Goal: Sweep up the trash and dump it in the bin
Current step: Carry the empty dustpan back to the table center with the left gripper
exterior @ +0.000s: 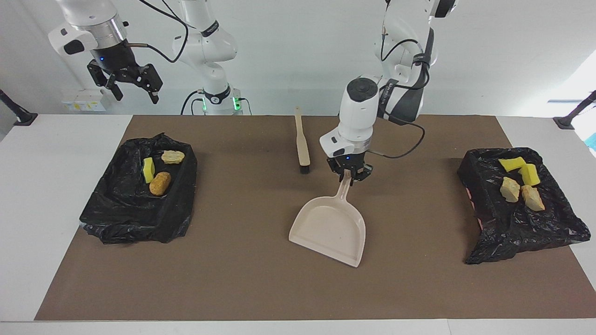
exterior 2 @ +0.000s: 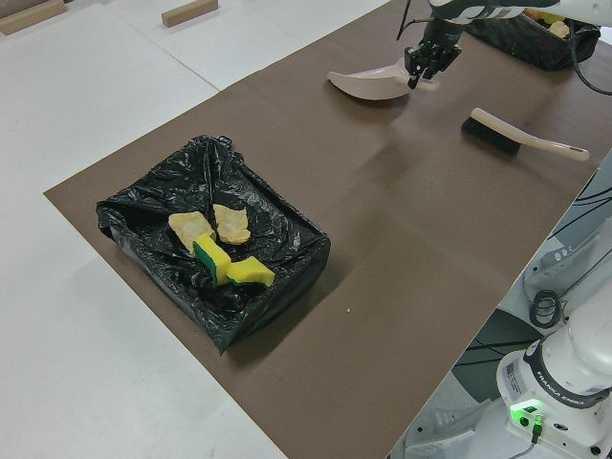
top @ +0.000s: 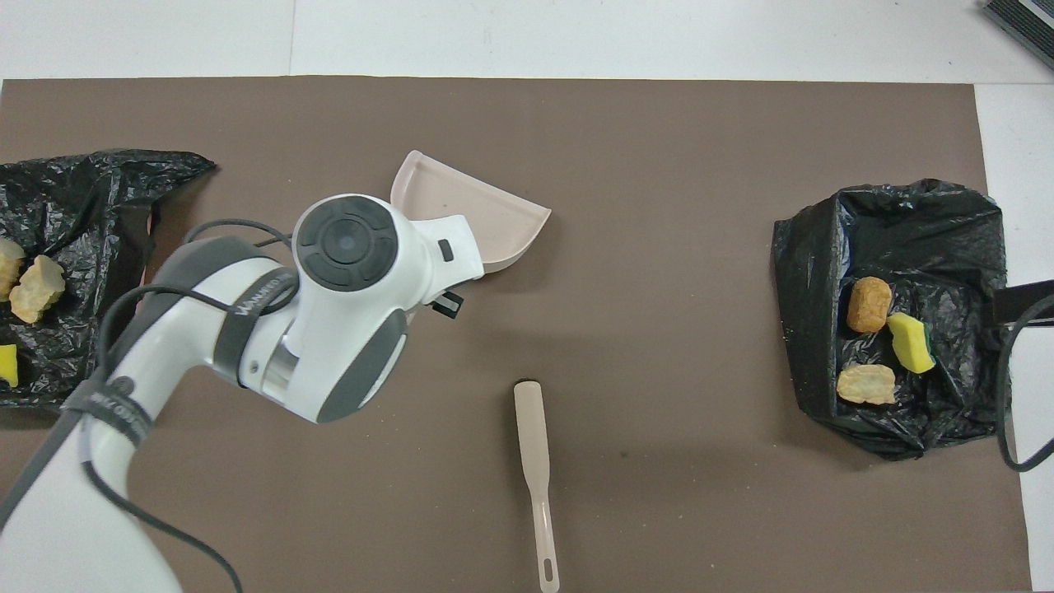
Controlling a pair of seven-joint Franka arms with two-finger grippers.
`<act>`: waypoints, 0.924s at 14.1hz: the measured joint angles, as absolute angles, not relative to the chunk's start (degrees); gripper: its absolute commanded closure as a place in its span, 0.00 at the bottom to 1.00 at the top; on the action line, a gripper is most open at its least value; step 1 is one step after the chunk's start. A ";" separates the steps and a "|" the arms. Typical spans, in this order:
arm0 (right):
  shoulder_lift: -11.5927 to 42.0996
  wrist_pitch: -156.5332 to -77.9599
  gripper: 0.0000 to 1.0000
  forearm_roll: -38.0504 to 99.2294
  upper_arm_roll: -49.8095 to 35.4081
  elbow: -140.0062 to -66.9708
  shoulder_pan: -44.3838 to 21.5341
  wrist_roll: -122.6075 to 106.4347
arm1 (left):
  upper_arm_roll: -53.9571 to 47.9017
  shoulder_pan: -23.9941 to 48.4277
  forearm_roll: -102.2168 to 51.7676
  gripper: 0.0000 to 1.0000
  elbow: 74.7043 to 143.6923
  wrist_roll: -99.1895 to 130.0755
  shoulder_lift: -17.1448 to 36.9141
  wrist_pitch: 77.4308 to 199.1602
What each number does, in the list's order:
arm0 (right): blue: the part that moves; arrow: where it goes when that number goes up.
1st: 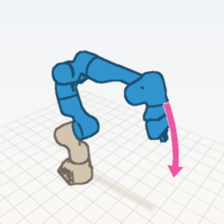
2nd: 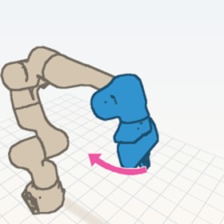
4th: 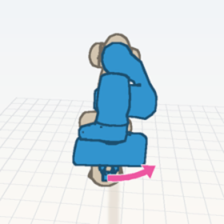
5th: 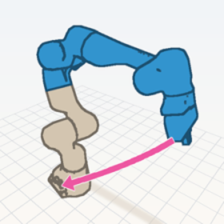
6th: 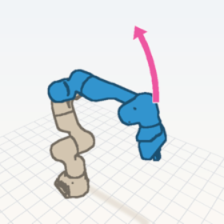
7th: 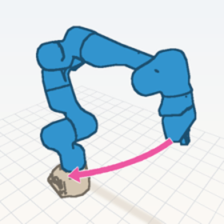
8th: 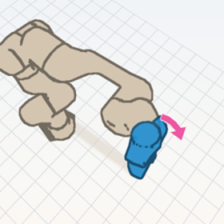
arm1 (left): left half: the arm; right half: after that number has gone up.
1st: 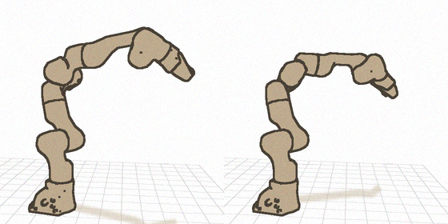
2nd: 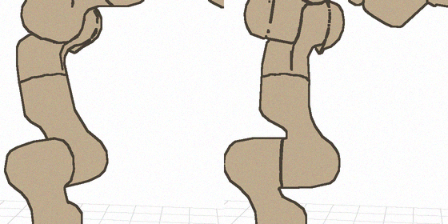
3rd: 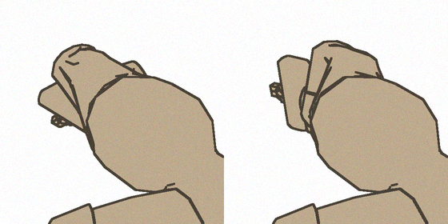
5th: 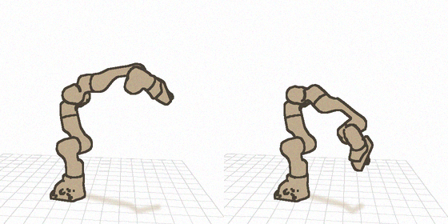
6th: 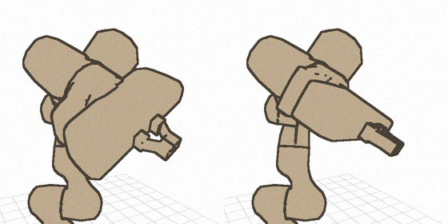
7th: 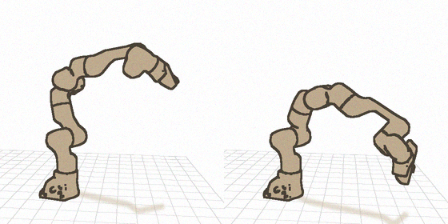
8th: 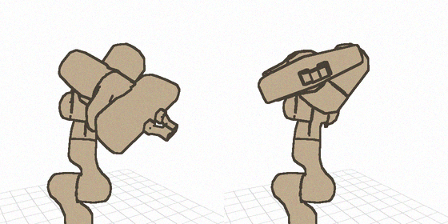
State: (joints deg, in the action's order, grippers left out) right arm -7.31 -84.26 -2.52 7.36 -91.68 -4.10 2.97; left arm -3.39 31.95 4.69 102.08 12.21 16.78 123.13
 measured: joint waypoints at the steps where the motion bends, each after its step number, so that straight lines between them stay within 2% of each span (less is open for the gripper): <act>1: -7.31 -84.26 0.00 -2.52 7.36 -91.68 -4.10 2.97 | -3.34 32.97 3.60 1.00 101.63 14.98 17.42 124.24; 9: -7.47 -84.26 0.00 -2.52 7.39 -91.74 -4.07 2.97 | -2.88 40.06 1.92 1.00 100.36 28.29 21.83 126.75; 10: -7.48 -84.26 0.00 -2.52 7.40 -91.76 -4.07 2.97 | -2.86 40.06 1.92 0.79 100.26 29.03 21.83 126.72; 13: -7.49 -84.26 0.00 -2.52 7.40 -91.84 -4.07 2.97 | -2.39 39.93 1.85 0.29 100.39 29.72 21.95 125.95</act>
